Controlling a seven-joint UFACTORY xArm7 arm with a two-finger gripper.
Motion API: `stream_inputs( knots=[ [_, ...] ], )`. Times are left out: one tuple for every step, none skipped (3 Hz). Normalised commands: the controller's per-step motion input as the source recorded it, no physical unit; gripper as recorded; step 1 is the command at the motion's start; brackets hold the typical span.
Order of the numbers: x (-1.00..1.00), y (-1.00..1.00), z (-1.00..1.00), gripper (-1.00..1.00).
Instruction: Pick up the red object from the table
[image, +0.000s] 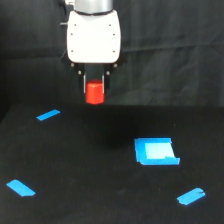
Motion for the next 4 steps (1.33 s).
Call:
stream_inputs(
  knots=[
    [-0.01,-0.02,0.12,-0.97],
    [-0.01,-0.02,0.12,-0.96],
    [-0.01,-0.02,0.11,-0.95],
    [-0.01,-0.02,0.10,-0.95]
  ],
)
